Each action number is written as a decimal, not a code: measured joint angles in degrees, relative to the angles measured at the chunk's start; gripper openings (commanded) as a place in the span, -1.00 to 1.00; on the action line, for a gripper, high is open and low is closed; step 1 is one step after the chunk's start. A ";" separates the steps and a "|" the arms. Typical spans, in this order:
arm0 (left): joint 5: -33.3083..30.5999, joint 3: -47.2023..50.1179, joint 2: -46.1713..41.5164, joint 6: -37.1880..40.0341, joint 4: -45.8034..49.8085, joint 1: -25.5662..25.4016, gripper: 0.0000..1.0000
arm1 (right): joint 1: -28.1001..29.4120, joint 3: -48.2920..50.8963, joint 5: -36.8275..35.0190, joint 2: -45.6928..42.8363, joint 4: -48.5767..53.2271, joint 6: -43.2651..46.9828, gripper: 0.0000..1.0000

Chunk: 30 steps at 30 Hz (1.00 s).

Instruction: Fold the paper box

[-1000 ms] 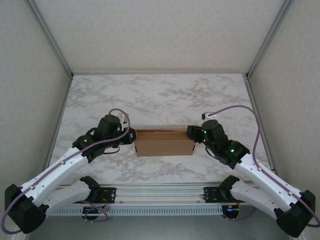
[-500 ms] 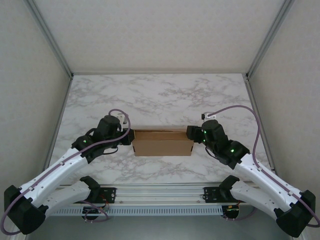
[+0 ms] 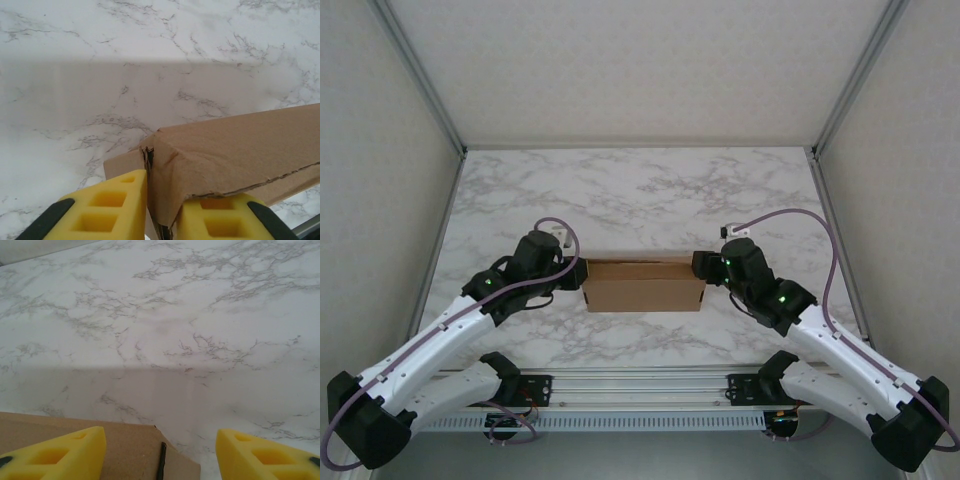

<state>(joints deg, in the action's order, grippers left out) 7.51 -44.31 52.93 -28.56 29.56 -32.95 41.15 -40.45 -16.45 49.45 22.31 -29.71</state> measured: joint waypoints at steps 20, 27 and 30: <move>2.36 5.97 -3.50 -3.63 -8.31 0.55 -0.72 | 0.00 0.02 1.68 0.15 -0.35 -0.57 -0.13; 3.56 5.70 -5.77 -3.91 -4.66 0.66 -0.17 | 0.00 1.05 1.73 -0.70 -0.44 -2.16 -0.21; 5.01 4.33 -6.78 -3.50 -2.78 0.94 -0.12 | 0.00 1.36 1.64 -1.38 -0.20 -2.71 -0.21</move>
<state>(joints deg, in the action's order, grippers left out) 12.51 -39.99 46.15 -32.05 26.79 -32.01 41.15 -39.09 -14.81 48.07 22.11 -32.42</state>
